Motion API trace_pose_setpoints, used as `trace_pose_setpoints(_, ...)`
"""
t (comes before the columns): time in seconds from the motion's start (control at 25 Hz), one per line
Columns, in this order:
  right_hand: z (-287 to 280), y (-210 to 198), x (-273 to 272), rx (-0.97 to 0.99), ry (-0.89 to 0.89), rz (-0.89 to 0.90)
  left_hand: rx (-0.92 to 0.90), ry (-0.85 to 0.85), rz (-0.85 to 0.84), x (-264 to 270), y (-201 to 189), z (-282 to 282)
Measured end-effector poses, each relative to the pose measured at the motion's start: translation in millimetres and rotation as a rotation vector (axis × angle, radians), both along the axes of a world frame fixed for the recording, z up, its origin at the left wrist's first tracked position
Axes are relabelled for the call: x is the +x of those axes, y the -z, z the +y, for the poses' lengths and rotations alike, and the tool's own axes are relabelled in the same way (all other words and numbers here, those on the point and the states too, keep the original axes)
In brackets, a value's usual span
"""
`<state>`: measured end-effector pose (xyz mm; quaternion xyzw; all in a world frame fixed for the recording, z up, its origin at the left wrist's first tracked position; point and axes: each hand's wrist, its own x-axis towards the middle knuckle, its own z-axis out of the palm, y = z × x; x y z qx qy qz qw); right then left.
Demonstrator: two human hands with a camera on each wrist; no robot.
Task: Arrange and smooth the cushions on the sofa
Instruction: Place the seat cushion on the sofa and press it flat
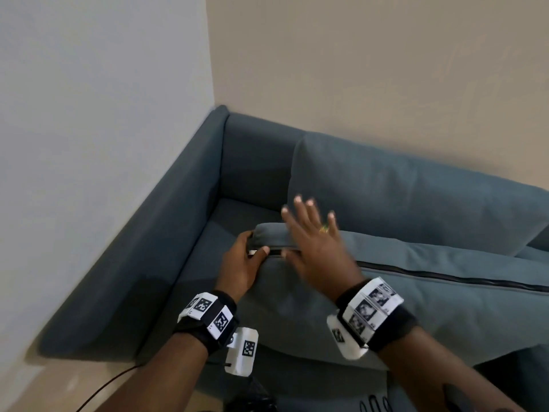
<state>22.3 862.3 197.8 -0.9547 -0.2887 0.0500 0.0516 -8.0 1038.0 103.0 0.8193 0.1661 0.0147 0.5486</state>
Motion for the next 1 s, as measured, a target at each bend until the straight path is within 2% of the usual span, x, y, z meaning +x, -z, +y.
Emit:
trace_pose_setpoints(0.08, 2.3, -43.8, 9.6, 0.349, 0.062, -0.276, -0.002, 0.004, 0.016, -0.3, -3.7, -2.4)
trace_pose_setpoints(0.12, 1.9, -49.5, 10.6, 0.499, 0.112, -0.409, -0.017, -0.001, 0.026, -0.5, -4.6, -4.3)
trace_pose_setpoints(0.16, 1.9, -42.5, 6.4, 0.565, 0.168, -0.430, -0.025, -0.001, 0.028, -2.7, -4.6, -7.0)
trace_pose_setpoints(0.2, 5.4, -25.5, 0.9, 0.539, 0.159, -0.381, -0.026, 0.001, 0.029, -3.6, -4.7, -9.2)
trace_pose_setpoints(0.24, 10.8, 1.4, -10.1, 0.382, 0.114, -0.222, -0.038, 0.010, 0.029, -3.5, -3.6, -10.5)
trace_pose_setpoints(0.28, 10.8, 34.1, -21.2, 0.140, 0.044, -0.077, -0.065, 0.017, 0.027, -3.8, -1.4, -10.5)
trace_pose_setpoints(0.32, 6.0, 52.9, -27.4, -0.007, -0.014, -0.008, -0.086, 0.021, 0.033, -5.7, -0.5, -10.5)
trace_pose_setpoints(0.36, 1.7, 55.2, -25.3, -0.007, 0.011, 0.015, -0.102, 0.024, 0.032, -6.0, -1.1, -9.4)
trace_pose_setpoints(0.48, -0.5, 11.8, -9.7, 0.338, 0.231, -0.161, -0.213, 0.004, 0.004, -4.0, -9.4, -9.6)
trace_pose_setpoints(0.52, -0.1, 7.5, -12.2, 0.363, 0.226, -0.162, -0.219, 0.004, -0.009, -3.1, -14.4, -12.2)
trace_pose_setpoints(0.56, 2.8, 11.8, -17.4, 0.277, 0.121, -0.114, -0.193, 0.003, -0.011, -1.2, -16.3, -14.8)
trace_pose_setpoints(0.64, 3.6, 37.1, -32.2, -0.038, -0.105, 0.037, -0.097, 0.022, -0.008, 0.5, -15.0, -20.2)
trace_pose_setpoints(0.68, -5.4, 40.0, -32.6, -0.059, -0.103, 0.054, -0.035, 0.050, -0.003, 1.0, -14.4, -21.5)
trace_pose_setpoints(0.76, -25.1, 18.0, -14.3, 0.185, 0.033, -0.105, 0.087, 0.089, -0.009, 5.2, -9.4, -22.9)
trace_pose_setpoints(0.84, -44.6, 4.6, -14.5, 0.269, 0.174, -0.192, 0.175, 0.093, 0.013, 3.8, -7.1, -28.0)
trace_pose_setpoints(1.0, -73.1, 47.7, -33.6, -0.048, 0.054, 0.052, 0.524, 0.058, 0.073, -0.5, -5.9, -50.1)
